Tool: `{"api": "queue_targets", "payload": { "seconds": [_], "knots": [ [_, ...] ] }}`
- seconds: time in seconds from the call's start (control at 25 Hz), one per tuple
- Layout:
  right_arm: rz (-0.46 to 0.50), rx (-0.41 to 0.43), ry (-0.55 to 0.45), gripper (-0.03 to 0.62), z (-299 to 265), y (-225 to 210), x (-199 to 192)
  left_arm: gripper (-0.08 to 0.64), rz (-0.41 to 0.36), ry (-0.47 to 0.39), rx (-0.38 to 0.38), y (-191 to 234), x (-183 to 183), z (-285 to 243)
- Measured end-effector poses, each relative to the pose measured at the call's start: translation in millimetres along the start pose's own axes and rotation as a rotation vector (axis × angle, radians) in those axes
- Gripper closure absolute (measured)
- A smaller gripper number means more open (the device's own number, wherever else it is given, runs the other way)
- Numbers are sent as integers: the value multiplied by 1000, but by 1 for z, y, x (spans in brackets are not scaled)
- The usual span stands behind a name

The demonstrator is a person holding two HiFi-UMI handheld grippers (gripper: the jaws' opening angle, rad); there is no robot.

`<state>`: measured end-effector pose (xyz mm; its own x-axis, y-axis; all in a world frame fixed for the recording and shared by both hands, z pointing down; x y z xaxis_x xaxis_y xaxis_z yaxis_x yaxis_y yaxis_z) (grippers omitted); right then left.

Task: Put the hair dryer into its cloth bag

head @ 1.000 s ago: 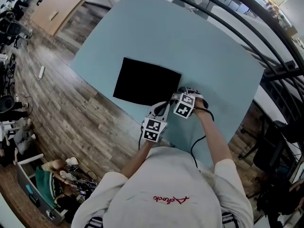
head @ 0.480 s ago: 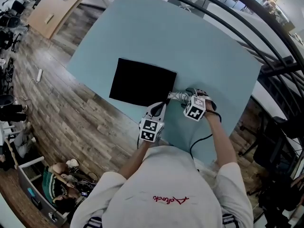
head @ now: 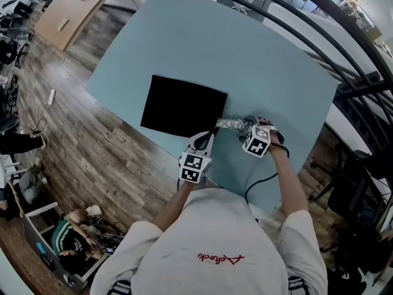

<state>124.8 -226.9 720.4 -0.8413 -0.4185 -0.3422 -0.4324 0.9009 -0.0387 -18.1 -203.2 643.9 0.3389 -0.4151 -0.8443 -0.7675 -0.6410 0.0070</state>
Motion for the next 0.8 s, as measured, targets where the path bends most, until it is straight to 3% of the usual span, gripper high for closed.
{"api": "queue_targets", "payload": {
  "seconds": [0.16, 0.28, 0.64, 0.8],
  "knots": [
    [-14, 39, 45, 262, -5, 0, -2, 548, -2, 4, -4, -1, 0, -2],
    [-63, 81, 46, 301, -2, 4, -2, 548, -4, 1, -7, -2, 2, -2],
    [-166, 116, -74, 314, 18, 6, 24, 548, 0, -2, -20, -5, 2, 1],
    [-154, 105, -117, 319, 24, 3, 45, 548, -8, -14, -23, -5, 7, 1]
  ]
}}
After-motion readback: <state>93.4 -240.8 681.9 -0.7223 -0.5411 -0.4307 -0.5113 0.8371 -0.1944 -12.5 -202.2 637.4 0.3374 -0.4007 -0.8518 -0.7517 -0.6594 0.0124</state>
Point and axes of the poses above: the fingertips, and each gripper's own axes: z backward along the fingers, y to its left, x out of its top, the point moved 3 cm from there along z, backward along the fingers, and after that the axes turned 14 degrees about -z, right-handed, at the moved point
